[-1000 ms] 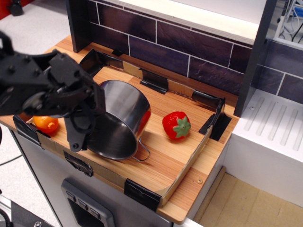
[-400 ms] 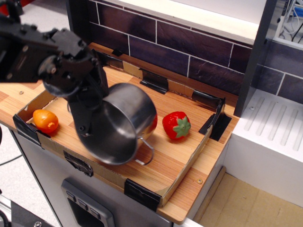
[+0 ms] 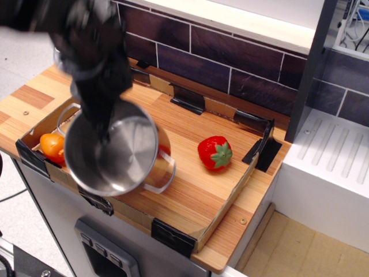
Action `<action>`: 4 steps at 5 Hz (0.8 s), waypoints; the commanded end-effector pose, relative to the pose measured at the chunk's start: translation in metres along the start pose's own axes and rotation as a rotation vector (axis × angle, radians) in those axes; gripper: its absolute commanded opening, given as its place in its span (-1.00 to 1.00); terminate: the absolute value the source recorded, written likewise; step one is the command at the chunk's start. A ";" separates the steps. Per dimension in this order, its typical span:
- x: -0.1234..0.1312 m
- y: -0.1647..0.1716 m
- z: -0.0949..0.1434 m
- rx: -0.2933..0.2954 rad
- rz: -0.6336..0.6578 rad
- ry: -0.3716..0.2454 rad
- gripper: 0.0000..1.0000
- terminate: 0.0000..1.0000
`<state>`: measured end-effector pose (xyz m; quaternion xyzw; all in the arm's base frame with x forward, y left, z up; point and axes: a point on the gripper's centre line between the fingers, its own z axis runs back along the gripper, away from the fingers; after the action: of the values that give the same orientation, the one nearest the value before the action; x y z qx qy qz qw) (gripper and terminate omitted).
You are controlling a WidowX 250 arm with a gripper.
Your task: Upright metal pot
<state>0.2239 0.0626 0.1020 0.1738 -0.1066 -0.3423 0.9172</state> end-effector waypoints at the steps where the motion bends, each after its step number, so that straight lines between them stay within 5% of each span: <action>1: -0.001 0.036 -0.007 -0.200 0.179 0.201 -1.00 -1.00; 4: -0.004 0.030 -0.052 -0.259 0.142 0.257 -1.00 -1.00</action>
<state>0.2522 0.0851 0.0572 0.0807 0.0554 -0.2646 0.9594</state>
